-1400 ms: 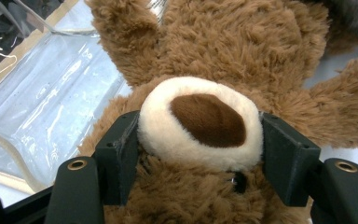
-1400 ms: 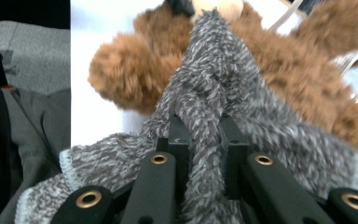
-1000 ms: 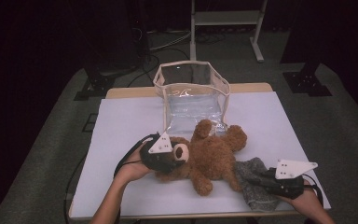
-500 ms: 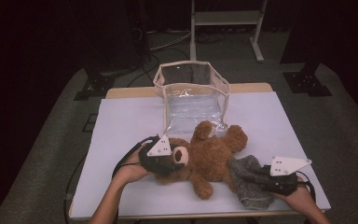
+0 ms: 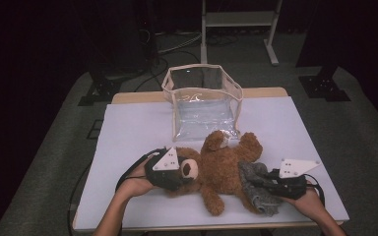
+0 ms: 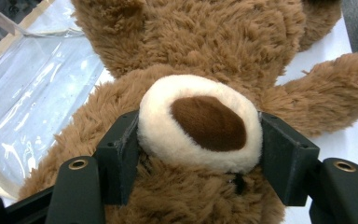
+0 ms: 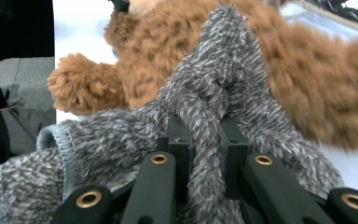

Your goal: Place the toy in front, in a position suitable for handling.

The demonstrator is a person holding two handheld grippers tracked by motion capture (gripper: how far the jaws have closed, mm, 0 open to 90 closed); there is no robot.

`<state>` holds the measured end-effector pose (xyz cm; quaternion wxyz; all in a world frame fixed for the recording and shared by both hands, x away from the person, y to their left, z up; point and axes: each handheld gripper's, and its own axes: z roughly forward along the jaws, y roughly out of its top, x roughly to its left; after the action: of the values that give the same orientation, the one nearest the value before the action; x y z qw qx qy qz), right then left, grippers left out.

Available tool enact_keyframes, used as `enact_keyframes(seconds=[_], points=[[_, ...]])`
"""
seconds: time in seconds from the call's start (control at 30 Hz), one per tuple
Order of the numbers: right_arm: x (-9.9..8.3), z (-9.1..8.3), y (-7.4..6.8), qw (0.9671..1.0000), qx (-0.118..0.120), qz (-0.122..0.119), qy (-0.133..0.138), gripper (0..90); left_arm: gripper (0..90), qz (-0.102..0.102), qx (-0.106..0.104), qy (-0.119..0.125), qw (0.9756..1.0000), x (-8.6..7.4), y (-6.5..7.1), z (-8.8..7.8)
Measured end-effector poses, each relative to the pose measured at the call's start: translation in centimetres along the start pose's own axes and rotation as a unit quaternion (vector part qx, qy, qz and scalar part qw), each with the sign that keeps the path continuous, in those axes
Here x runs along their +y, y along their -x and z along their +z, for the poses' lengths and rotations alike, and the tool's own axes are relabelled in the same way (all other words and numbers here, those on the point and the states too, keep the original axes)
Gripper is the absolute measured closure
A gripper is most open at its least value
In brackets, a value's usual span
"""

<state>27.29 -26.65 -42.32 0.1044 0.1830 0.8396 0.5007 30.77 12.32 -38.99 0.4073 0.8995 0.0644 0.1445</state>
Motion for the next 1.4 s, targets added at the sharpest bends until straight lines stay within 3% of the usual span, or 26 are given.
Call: enact_keyframes(seconds=[0.1,0.23,0.43,0.53,0.7,0.77,0.9,1.0,1.1,1.23,1.4], points=[[0.0,-1.2,0.0,1.0000,-0.007,0.003,0.005,78.6,34.9,-0.002,0.000,0.004,1.0000,-0.1,0.3,0.0],[2.5,-1.7,-0.1,0.9994,-0.015,-0.022,0.023,78.5,34.9,0.005,-0.003,0.002,1.0000,-0.1,0.5,0.0],[5.9,1.5,0.6,0.9980,-0.011,-0.062,0.003,78.6,35.3,0.008,-0.009,0.003,0.9999,-0.3,0.9,-0.3],[5.6,1.9,0.9,0.9981,-0.011,-0.061,-0.004,78.6,35.3,0.006,-0.010,0.011,0.9999,-0.5,1.0,-0.3],[2.9,0.1,1.9,0.9984,-0.038,-0.030,-0.030,78.6,35.3,0.009,-0.008,0.010,0.9999,-0.5,1.1,-0.3],[2.5,-0.9,2.1,0.9986,-0.042,-0.019,-0.027,78.5,35.3,0.012,-0.009,0.008,0.9999,-0.4,1.1,-0.3],[4.9,-1.4,1.9,0.9983,-0.042,-0.041,-0.002,78.6,35.3,0.012,-0.010,0.006,0.9999,-0.3,1.2,-0.3],[7.3,-0.2,2.1,0.9971,-0.039,-0.065,-0.001,78.6,35.4,0.013,-0.011,0.006,0.9998,-0.4,1.3,-0.3],[8.5,1.4,2.5,0.9960,-0.035,-0.081,-0.014,78.5,35.6,0.011,-0.013,0.009,0.9998,-0.5,1.4,-0.4],[7.4,1.9,3.7,0.9960,-0.039,-0.068,-0.041,78.5,35.9,0.012,-0.014,0.013,0.9997,-0.6,1.4,-0.5],[4.5,-0.3,5.5,0.9946,-0.073,-0.029,-0.068,78.4,35.8,0.015,-0.015,0.011,0.9997,-0.5,1.3,-0.4]])
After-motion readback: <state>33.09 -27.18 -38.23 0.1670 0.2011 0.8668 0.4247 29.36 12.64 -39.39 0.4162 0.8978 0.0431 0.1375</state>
